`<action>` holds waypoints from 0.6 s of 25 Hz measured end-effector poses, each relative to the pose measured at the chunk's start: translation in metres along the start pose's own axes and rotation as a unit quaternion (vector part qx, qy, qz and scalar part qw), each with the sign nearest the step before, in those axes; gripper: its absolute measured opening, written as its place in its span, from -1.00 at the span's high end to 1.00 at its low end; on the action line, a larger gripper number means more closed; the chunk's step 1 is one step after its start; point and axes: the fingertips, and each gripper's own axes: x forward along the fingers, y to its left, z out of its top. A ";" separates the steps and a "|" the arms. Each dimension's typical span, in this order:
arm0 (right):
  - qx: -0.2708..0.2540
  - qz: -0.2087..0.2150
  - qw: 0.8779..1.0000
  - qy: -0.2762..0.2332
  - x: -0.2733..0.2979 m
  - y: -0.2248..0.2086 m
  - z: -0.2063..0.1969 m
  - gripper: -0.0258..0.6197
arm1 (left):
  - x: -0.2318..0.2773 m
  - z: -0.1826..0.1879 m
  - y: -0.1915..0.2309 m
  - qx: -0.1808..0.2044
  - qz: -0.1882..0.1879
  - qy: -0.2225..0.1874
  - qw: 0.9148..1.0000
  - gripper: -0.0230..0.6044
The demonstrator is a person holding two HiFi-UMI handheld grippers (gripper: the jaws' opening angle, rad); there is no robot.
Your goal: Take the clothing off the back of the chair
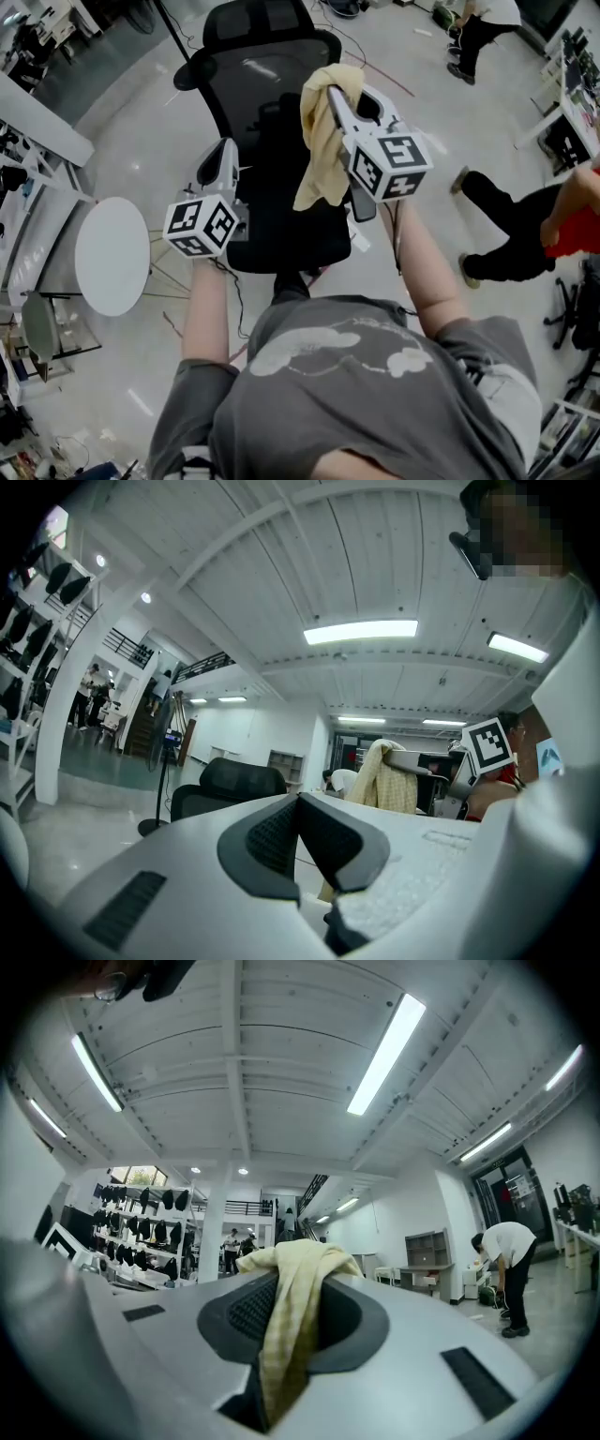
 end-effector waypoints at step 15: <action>0.042 0.015 0.997 0.059 -0.098 0.025 -0.070 0.73 | -0.078 -0.054 -0.043 -0.025 0.026 0.033 0.999 0.93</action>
